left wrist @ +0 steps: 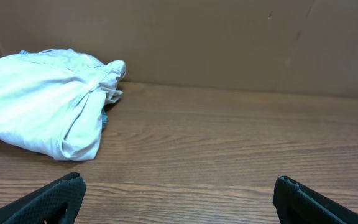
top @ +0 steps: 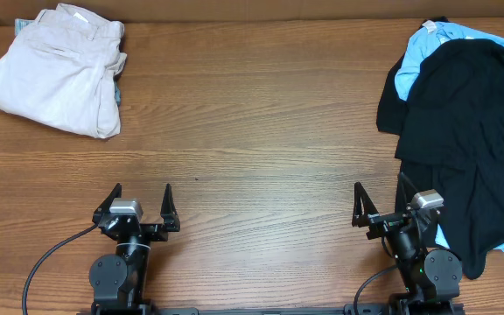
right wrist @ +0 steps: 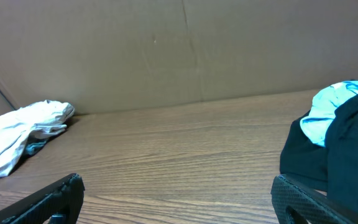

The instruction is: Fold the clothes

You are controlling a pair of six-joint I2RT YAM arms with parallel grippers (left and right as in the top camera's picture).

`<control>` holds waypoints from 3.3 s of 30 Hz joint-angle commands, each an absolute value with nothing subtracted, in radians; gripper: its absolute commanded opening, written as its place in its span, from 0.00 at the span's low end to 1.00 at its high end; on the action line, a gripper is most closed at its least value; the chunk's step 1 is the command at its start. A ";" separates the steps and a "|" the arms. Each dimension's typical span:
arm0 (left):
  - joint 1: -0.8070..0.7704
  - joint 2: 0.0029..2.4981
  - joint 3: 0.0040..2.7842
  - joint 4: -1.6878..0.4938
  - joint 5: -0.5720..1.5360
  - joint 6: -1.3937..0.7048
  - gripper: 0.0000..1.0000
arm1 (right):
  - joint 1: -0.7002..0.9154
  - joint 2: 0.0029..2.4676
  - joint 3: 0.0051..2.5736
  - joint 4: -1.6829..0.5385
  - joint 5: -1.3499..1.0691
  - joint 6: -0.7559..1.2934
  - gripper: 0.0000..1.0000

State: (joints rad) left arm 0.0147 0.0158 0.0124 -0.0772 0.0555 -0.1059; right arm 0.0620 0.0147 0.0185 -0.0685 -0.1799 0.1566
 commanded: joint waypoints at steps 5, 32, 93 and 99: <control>0.014 0.004 0.005 -0.074 0.041 -0.120 1.00 | 0.071 0.003 0.008 -0.062 -0.181 0.156 1.00; 0.014 0.004 0.005 -0.074 0.041 -0.120 1.00 | 0.071 0.003 0.008 -0.062 -0.181 0.156 1.00; 0.013 0.996 1.049 -0.469 0.184 -0.067 1.00 | 0.070 0.575 0.607 -0.286 -0.170 0.096 1.00; 0.013 1.041 1.049 -0.509 0.184 -0.067 1.00 | 0.053 0.935 1.009 -0.567 -0.157 0.096 1.00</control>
State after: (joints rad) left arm 0.0147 1.0241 1.0267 -0.5026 0.1726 -0.0940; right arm 0.0597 0.8074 0.8444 -0.5037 -0.1749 0.1081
